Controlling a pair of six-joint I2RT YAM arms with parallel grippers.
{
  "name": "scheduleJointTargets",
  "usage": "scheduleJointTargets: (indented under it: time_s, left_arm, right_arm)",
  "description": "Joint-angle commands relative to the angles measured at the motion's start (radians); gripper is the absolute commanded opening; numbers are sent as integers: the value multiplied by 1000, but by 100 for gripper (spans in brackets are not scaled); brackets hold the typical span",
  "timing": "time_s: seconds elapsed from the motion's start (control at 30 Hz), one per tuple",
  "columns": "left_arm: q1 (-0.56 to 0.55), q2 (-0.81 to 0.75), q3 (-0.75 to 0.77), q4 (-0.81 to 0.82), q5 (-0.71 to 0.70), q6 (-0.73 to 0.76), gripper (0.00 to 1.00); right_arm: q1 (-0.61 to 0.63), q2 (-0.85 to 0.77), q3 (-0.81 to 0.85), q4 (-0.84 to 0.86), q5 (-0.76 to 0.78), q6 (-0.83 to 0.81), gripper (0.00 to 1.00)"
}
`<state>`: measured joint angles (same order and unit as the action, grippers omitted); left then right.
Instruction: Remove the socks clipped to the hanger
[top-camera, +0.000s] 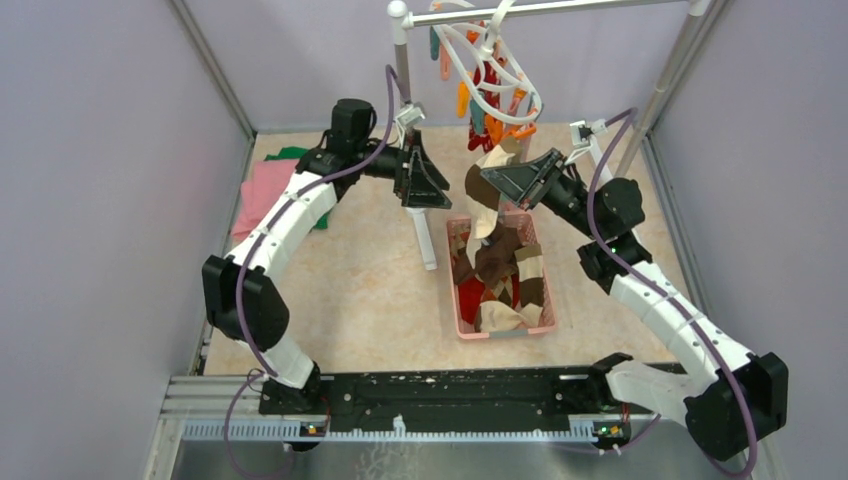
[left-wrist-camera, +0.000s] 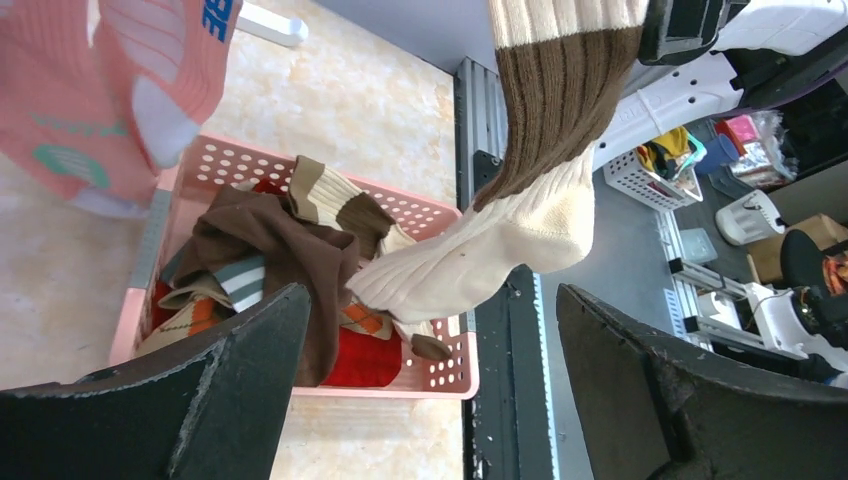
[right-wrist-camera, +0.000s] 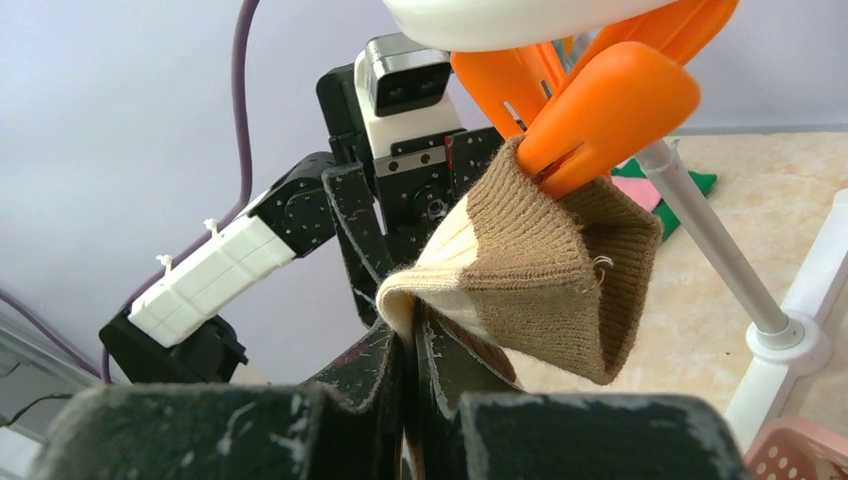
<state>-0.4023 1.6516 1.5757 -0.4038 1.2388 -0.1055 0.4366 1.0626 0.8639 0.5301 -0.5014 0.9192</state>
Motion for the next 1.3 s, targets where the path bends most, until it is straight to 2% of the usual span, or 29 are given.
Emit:
scheduleJointTargets:
  time_s: [0.0,0.33,0.57,0.63,0.7,0.8,0.9,0.93,1.07,1.27]
  left_arm:
    - [2,-68,-17,109,24,-17,99]
    - [-84,-25,2,276,32,-148,99]
    - [-88,-18,14,290,34,-149,98]
    - [-89,-16,14,294,41,-151,90]
    - [-89,-17,12,296,50,-156,72]
    - [-88,-27,4,296,49,-158,34]
    - [-89,-36,-8,283,28,-155,4]
    - [-88,-37,-10,279,23,-155,0]
    - [-87,-39,-20,280,26,-166,0]
    - [-89,-58,-42,286,67,-207,0]
  right_arm:
    - [11,6,35,44,-27,24,4]
    - [11,33,37,89,-50,65,4]
    - [10,61,40,110,-72,100,4]
    - [11,70,42,110,-75,101,5]
    - [11,71,45,80,-64,87,14]
    - [11,52,46,21,-27,42,33]
    - [11,29,36,-4,21,20,47]
    - [10,21,33,-9,32,16,50]
    - [-19,-7,25,-7,49,20,59]
    - [-168,-13,-9,107,-32,117,67]
